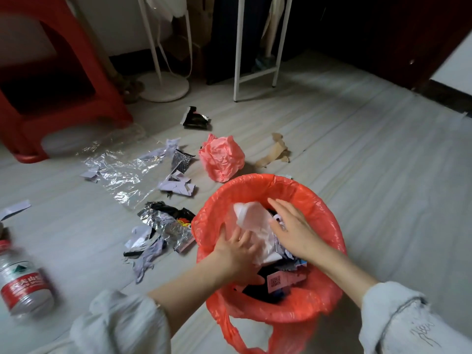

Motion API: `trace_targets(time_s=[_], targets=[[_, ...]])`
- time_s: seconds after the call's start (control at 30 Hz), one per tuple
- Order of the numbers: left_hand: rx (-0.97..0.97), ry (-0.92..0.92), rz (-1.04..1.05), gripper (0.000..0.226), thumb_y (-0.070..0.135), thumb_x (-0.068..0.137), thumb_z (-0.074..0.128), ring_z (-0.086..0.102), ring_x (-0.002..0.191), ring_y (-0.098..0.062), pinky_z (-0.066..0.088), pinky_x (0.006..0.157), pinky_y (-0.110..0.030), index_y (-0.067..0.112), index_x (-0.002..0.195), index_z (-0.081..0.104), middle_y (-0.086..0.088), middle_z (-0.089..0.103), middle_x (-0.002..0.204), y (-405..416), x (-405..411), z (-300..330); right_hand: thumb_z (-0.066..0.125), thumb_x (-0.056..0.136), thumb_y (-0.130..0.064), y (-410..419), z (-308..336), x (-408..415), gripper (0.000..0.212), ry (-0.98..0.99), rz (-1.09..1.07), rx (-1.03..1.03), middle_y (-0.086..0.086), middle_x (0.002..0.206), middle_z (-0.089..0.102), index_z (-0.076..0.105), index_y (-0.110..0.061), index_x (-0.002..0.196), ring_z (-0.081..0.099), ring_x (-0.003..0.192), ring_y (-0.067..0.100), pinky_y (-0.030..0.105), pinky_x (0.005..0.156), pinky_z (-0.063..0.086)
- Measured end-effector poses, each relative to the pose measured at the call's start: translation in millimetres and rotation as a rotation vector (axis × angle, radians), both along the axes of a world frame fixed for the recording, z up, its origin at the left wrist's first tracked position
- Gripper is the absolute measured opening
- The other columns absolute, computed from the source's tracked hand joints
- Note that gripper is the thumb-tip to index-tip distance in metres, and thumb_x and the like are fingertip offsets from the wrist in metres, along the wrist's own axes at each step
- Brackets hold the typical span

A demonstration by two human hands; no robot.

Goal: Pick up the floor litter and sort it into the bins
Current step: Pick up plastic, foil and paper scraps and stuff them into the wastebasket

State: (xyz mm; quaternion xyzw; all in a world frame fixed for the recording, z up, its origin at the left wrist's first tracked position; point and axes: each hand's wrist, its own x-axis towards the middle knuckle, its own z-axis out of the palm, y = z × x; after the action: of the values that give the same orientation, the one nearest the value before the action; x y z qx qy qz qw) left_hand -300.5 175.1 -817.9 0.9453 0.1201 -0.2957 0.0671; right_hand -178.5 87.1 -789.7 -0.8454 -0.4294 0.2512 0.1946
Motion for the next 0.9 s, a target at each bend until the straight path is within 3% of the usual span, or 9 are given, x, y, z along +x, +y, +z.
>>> trace_targets(time_s=[0.13, 0.33, 0.43, 0.53, 0.6, 0.7, 0.77, 0.83, 0.9], targets=[[0.008, -0.015, -0.044, 0.078, 0.067, 0.089, 0.022, -0.005, 0.145, -0.029, -0.009, 0.112, -0.059, 0.025, 0.148, -0.006, -0.006, -0.009, 0.157, 6, -8, 8, 0.038, 0.098, -0.040, -2, -5, -7, 0.051, 0.053, 0.124, 0.020, -0.017, 0.157, -0.004, 0.012, -0.055, 0.139, -0.006, 0.145, 0.006, 0.034, 0.119, 0.007], [-0.060, -0.284, -0.135, 0.045, 0.040, 0.098, 0.027, 0.031, 0.137, -0.017, -0.006, 0.114, -0.057, 0.022, 0.137, 0.038, 0.004, 0.042, 0.140, 27, -31, 38, 0.027, 0.092, -0.050, 24, 2, -19, 0.047, 0.094, 0.147, 0.294, -0.019, 0.155, 0.009, 0.023, -0.047, 0.139, -0.004, 0.144, 0.000, 0.022, 0.115, 0.003], [-0.026, -0.503, -0.142, 0.045, 0.030, 0.086, 0.024, 0.048, 0.124, -0.017, 0.029, 0.109, -0.049, 0.019, 0.106, 0.062, 0.001, 0.062, 0.114, 49, -41, 41, 0.027, 0.101, -0.038, 38, -8, -17, 0.039, 0.041, 0.140, 0.162, -0.016, 0.154, 0.020, 0.050, -0.034, 0.132, 0.000, 0.145, 0.005, 0.035, 0.119, 0.002], [0.019, -0.706, -0.038, 0.032, 0.024, 0.075, 0.031, 0.063, 0.080, -0.023, 0.054, 0.073, -0.035, 0.016, 0.075, 0.062, -0.001, 0.061, 0.077, 61, -56, 33, 0.035, 0.097, -0.045, 29, -26, -21, 0.035, -0.030, 0.093, -0.065, -0.008, 0.158, 0.010, 0.056, -0.037, 0.124, -0.002, 0.146, 0.012, 0.045, 0.118, 0.007], [0.013, -0.765, 0.037, 0.029, 0.022, 0.076, 0.034, 0.061, 0.081, -0.025, 0.054, 0.067, -0.034, 0.014, 0.086, 0.061, -0.004, 0.059, 0.086, 61, -63, 29, 0.042, 0.089, -0.057, 15, -38, -28, 0.047, -0.123, 0.179, -0.266, -0.007, 0.159, -0.008, 0.035, -0.049, 0.135, -0.011, 0.146, 0.018, 0.054, 0.116, 0.001], [0.027, -0.761, 0.080, 0.047, 0.028, 0.079, 0.035, 0.052, 0.116, -0.032, 0.051, 0.089, -0.037, 0.010, 0.119, 0.052, -0.015, 0.053, 0.121, 61, -66, 17, 0.048, 0.073, -0.074, 4, -43, -37, 0.088, -0.203, 0.276, -0.448, -0.009, 0.154, -0.028, -0.004, -0.055, 0.141, -0.025, 0.142, 0.024, 0.069, 0.105, -0.007], [-0.053, -0.697, 0.188, 0.071, 0.040, 0.077, 0.025, 0.027, 0.139, -0.027, 0.030, 0.110, -0.031, 0.010, 0.140, 0.033, -0.016, 0.029, 0.147, 61, -66, 16, 0.050, 0.067, -0.079, 6, -48, -37, 0.100, -0.215, 0.284, -0.520, -0.008, 0.151, -0.034, -0.015, -0.055, 0.138, -0.030, 0.140, 0.028, 0.073, 0.101, -0.006], [-0.148, -0.651, 0.273, 0.085, 0.047, 0.071, 0.013, 0.002, 0.145, -0.017, 0.005, 0.112, -0.019, 0.012, 0.148, 0.008, -0.007, 0.000, 0.156, 60, -65, 14, 0.052, 0.067, -0.079, 7, -57, -38, 0.102, -0.229, 0.298, -0.582, -0.007, 0.150, -0.037, -0.020, -0.056, 0.136, -0.031, 0.139, 0.031, 0.076, 0.099, -0.005], [-0.181, -0.618, 0.289, 0.083, 0.043, 0.073, 0.018, -0.008, 0.144, -0.012, -0.002, 0.112, -0.016, 0.015, 0.149, -0.002, -0.003, -0.013, 0.156, 61, -61, 14, 0.051, 0.070, -0.077, 11, -73, -40, 0.101, -0.240, 0.287, -0.615, -0.006, 0.149, -0.038, -0.024, -0.055, 0.135, -0.032, 0.138, 0.032, 0.078, 0.095, -0.007]])
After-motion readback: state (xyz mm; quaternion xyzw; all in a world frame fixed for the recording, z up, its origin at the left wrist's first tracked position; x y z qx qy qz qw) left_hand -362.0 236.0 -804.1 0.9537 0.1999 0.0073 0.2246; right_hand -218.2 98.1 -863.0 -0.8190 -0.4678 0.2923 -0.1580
